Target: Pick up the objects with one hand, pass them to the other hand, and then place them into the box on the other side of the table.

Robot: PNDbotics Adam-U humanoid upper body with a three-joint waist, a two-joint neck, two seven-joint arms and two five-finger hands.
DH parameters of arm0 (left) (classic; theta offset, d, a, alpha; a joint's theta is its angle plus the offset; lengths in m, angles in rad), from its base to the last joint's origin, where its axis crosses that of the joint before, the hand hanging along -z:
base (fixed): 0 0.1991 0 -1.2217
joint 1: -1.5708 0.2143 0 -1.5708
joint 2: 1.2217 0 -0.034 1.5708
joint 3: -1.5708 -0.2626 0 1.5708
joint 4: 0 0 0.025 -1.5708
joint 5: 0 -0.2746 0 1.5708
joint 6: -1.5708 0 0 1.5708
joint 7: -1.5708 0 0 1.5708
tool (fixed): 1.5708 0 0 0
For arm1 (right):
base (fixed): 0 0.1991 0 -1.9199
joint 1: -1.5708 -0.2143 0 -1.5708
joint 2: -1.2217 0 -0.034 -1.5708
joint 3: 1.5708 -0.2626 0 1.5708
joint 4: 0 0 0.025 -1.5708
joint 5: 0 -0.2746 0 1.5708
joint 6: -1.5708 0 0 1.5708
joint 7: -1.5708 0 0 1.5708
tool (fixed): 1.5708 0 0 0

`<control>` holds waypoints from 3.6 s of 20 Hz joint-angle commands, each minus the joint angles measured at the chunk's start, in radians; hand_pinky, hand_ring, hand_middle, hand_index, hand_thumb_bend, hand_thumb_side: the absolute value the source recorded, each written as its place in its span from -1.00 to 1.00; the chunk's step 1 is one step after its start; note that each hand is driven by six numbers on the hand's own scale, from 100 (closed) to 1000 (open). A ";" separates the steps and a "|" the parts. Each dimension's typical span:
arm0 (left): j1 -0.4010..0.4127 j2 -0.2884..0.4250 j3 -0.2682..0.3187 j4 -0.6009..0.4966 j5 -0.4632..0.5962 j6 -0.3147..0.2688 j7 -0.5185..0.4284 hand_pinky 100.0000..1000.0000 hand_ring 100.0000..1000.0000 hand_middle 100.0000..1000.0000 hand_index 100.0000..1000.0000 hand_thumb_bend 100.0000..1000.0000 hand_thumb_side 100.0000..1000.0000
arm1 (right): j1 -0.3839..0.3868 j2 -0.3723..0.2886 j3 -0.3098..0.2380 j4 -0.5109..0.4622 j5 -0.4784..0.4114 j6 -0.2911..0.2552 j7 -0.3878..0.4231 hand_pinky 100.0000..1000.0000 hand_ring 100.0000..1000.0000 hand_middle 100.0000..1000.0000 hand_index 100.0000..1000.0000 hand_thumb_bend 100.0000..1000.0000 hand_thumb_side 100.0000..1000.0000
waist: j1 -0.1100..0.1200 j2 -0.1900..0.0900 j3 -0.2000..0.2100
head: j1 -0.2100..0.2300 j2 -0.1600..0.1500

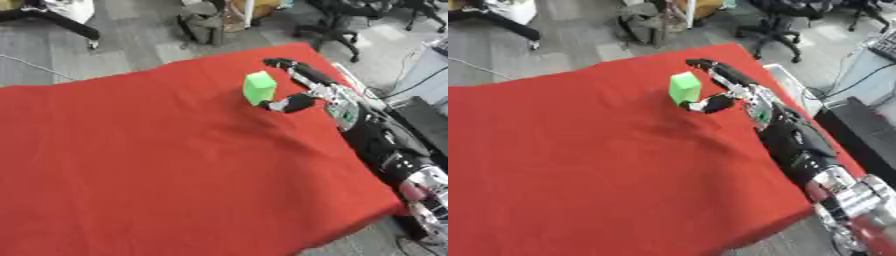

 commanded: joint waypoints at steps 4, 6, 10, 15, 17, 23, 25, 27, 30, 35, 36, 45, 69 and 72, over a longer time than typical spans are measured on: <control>-0.014 -0.005 -0.010 -0.015 -0.029 0.003 0.013 0.80 0.41 0.13 0.05 -0.32 0.38 | -0.026 -0.045 -0.024 -0.006 0.026 0.047 -0.066 1.00 0.88 0.79 0.96 -0.10 0.03 | -0.009 0.004 0.023 | -0.023 -0.033; -0.011 -0.007 -0.014 -0.015 -0.034 0.004 0.016 0.80 0.41 0.12 0.04 -0.34 0.40 | -0.025 -0.050 -0.030 0.001 0.038 0.080 -0.093 1.00 0.87 0.78 0.95 -0.12 0.00 | -0.013 0.010 0.032 | -0.030 -0.041; -0.002 -0.013 -0.022 -0.015 -0.047 0.010 0.025 0.80 0.41 0.12 0.04 -0.35 0.42 | -0.023 -0.056 -0.040 0.029 0.061 0.148 -0.140 1.00 0.82 0.72 0.93 -0.16 -0.02 | -0.018 0.022 0.046 | -0.039 -0.058; 0.010 -0.019 -0.028 -0.015 -0.061 0.014 0.038 0.81 0.41 0.11 0.03 -0.37 0.45 | -0.017 -0.057 -0.044 0.068 0.067 0.200 -0.176 0.95 0.77 0.66 0.92 -0.21 -0.03 | -0.023 0.034 0.057 | -0.049 -0.072; 0.012 -0.022 -0.030 -0.015 -0.064 0.014 0.043 0.81 0.41 0.11 0.02 -0.38 0.45 | -0.014 -0.056 -0.043 0.079 0.070 0.210 -0.186 0.91 0.72 0.63 0.90 -0.26 -0.06 | -0.024 0.036 0.059 | -0.056 -0.074; 0.015 -0.026 -0.036 -0.015 -0.068 0.016 0.048 0.81 0.41 0.11 0.02 -0.40 0.47 | -0.009 -0.051 -0.042 0.090 0.069 0.207 -0.223 0.78 0.37 0.32 0.74 -0.58 -0.24 | -0.026 0.037 0.060 | -0.061 -0.079; 0.015 -0.027 -0.037 -0.015 -0.067 0.017 0.049 0.81 0.41 0.11 0.02 -0.40 0.48 | -0.007 -0.050 -0.043 0.080 0.065 0.197 -0.254 0.74 0.21 0.20 0.66 -0.83 -0.41 | -0.027 0.037 0.059 | -0.061 -0.080; 0.017 -0.028 -0.037 -0.015 -0.065 0.018 0.052 0.81 0.40 0.11 0.02 -0.41 0.48 | -0.006 -0.048 -0.042 0.063 0.061 0.186 -0.283 0.70 0.07 0.10 0.58 -1.00 -0.58 | -0.028 0.035 0.056 | -0.059 -0.080; 0.024 -0.029 -0.038 -0.015 -0.059 0.027 0.059 0.81 0.40 0.11 0.01 -0.42 0.49 | -0.004 -0.039 -0.038 0.000 0.044 0.158 -0.318 0.66 -0.02 0.04 0.53 -1.00 -0.69 | -0.028 0.030 0.044 | -0.045 -0.077; 0.053 -0.032 -0.034 -0.015 -0.041 0.066 0.085 0.82 0.40 0.10 0.00 -0.45 0.53 | 0.009 -0.010 -0.001 -0.209 -0.011 0.108 -0.325 0.61 -0.06 0.04 0.51 -1.00 -0.72 | -0.030 0.004 -0.004 | 0.008 -0.047; 0.060 -0.033 -0.035 -0.015 -0.033 0.077 0.092 0.82 0.39 0.10 -0.01 -0.46 0.54 | 0.014 -0.002 0.011 -0.258 -0.022 0.102 -0.318 0.59 -0.06 0.05 0.52 -1.00 -0.72 | -0.030 -0.004 -0.015 | 0.026 -0.037; 0.091 -0.023 -0.079 -0.015 0.089 0.248 0.126 0.86 0.42 0.14 0.00 -0.39 0.47 | 0.142 0.204 0.182 -0.911 -0.188 0.035 -0.192 0.52 -0.02 0.14 0.57 -1.00 -0.72 | -0.029 -0.105 -0.121 | 0.372 0.092; -0.065 -0.034 -0.423 -0.015 0.711 0.238 -0.234 0.91 0.46 0.26 0.22 0.26 0.77 | 0.111 0.337 0.370 -1.164 -0.444 -0.174 0.083 0.46 0.01 0.25 0.64 -1.00 -0.69 | -0.019 -0.121 -0.143 | 0.466 0.132; -0.069 -0.034 -0.447 -0.015 0.820 0.212 -0.228 0.90 0.43 0.24 0.24 0.36 0.70 | 0.106 0.333 0.381 -1.164 -0.448 -0.194 0.095 0.46 0.01 0.25 0.64 -1.00 -0.68 | -0.019 -0.120 -0.142 | 0.457 0.131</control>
